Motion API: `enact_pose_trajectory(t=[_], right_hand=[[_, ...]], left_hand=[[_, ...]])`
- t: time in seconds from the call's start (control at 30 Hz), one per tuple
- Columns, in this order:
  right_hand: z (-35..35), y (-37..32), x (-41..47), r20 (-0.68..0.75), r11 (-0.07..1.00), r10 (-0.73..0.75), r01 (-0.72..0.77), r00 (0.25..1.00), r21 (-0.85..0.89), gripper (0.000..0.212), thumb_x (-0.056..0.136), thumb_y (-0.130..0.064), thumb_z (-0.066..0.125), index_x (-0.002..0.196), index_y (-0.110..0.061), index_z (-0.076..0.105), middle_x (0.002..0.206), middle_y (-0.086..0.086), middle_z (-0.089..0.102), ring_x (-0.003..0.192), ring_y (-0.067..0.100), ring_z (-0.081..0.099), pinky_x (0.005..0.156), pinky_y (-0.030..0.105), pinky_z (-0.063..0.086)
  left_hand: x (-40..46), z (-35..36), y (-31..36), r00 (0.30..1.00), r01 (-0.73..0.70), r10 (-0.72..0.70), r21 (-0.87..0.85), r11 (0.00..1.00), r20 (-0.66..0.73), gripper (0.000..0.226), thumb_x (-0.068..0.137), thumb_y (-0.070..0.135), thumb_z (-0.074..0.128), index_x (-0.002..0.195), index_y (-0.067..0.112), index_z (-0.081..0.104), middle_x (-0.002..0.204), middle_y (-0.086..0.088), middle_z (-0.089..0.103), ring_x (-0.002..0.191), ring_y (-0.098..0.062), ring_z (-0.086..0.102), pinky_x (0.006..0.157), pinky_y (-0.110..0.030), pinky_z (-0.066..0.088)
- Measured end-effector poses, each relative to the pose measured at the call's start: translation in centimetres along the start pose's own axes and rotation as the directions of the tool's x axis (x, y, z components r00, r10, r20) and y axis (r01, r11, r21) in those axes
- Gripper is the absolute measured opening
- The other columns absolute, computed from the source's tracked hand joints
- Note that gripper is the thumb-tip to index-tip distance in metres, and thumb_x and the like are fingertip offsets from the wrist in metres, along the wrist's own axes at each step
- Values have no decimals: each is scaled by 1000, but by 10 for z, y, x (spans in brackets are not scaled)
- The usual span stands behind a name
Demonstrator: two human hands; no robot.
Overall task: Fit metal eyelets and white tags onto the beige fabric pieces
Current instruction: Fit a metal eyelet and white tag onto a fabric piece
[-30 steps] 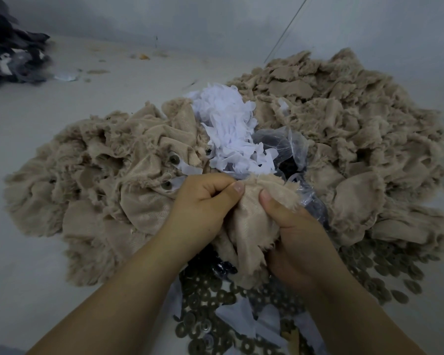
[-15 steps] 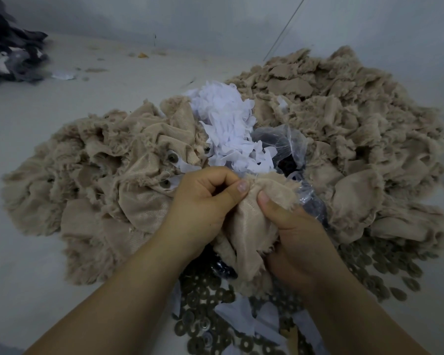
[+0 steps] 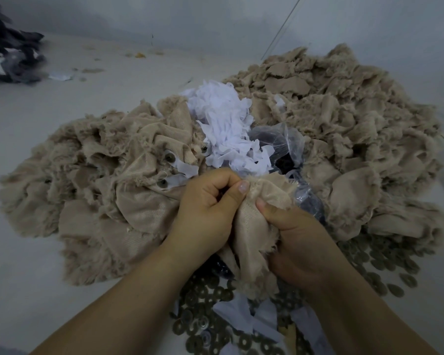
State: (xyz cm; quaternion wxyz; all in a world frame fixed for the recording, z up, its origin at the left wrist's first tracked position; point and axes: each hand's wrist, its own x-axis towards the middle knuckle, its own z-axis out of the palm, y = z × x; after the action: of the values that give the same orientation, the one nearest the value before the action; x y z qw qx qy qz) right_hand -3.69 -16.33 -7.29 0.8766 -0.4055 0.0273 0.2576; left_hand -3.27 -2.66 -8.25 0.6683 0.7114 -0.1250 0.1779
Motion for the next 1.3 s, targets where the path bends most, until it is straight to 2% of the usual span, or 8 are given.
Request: enact_pose_trajectory(t=[0.33, 0.43, 0.53, 0.6, 0.77, 0.9, 1.13, 1.3], right_hand=[[1, -8, 1, -51, 1000, 31, -31, 998, -3, 50, 82, -42, 58, 104, 0, 75, 105, 20, 73, 101, 24, 72, 83, 32, 59], [0, -2, 2, -111, 993, -83, 72, 990, -92, 54, 81, -33, 62, 116, 8, 66, 115, 30, 67, 112, 38, 66, 93, 41, 57], [3, 2, -1, -70, 974, -188, 177, 980, -140, 47, 87, -28, 61, 116, 8, 65, 113, 30, 68, 107, 40, 67, 92, 45, 57], [4, 3, -1, -53, 978, -202, 198, 978, -71, 43, 90, -21, 59, 123, 7, 61, 118, 30, 66, 111, 42, 65, 95, 49, 54], [0, 1, 0, -38, 980, -189, 186, 981, -70, 45, 85, -12, 57, 126, 7, 60, 125, 30, 63, 118, 43, 61, 104, 54, 46], [1, 2, 1, -35, 980, -182, 179, 983, -82, 53, 90, -26, 58, 127, 11, 56, 126, 35, 59, 120, 45, 59, 102, 52, 49], [1, 7, 1, -76, 970, -208, 196, 975, -141, 40, 84, -23, 63, 116, 1, 68, 113, 22, 72, 105, 35, 70, 85, 43, 60], [1, 5, 3, -93, 993, -74, 65, 993, -98, 46, 86, -26, 61, 123, 1, 64, 119, 21, 69, 112, 34, 67, 100, 48, 52]], left_hand=[[-4, -11, 3, 917, -384, 323, 292, 876, 235, 23, 91, 11, 57, 71, 1, 63, 73, -4, 58, 73, -22, 56, 71, -32, 46], [-5, -8, 6, 945, -323, 288, 308, 895, 153, 34, 90, 21, 56, 63, 0, 56, 63, -5, 50, 63, -21, 51, 61, -36, 43], [-5, -2, 11, 987, -151, 159, 288, 946, -6, 51, 87, 41, 60, 57, 1, 48, 53, -7, 42, 51, -12, 41, 50, -24, 35], [-3, -1, 11, 994, -43, 62, 206, 978, -87, 43, 87, 35, 63, 60, 3, 54, 52, -5, 44, 50, -7, 40, 49, -19, 34], [-2, -8, 6, 990, -121, 136, 249, 961, -46, 39, 90, 22, 54, 65, -6, 60, 62, -15, 56, 61, -22, 54, 59, -34, 43], [-4, -7, 5, 970, -225, 241, 331, 916, -7, 24, 86, 10, 60, 63, 3, 66, 66, -4, 62, 68, -15, 59, 66, -25, 47], [-4, -4, 4, 996, -59, 70, 190, 980, -53, 39, 90, 24, 58, 65, -6, 59, 62, -15, 55, 60, -28, 52, 58, -39, 46], [-4, 0, 5, 998, -42, 48, 136, 990, -45, 40, 92, 17, 51, 60, -8, 48, 57, -12, 46, 55, -23, 45, 55, -35, 41]])
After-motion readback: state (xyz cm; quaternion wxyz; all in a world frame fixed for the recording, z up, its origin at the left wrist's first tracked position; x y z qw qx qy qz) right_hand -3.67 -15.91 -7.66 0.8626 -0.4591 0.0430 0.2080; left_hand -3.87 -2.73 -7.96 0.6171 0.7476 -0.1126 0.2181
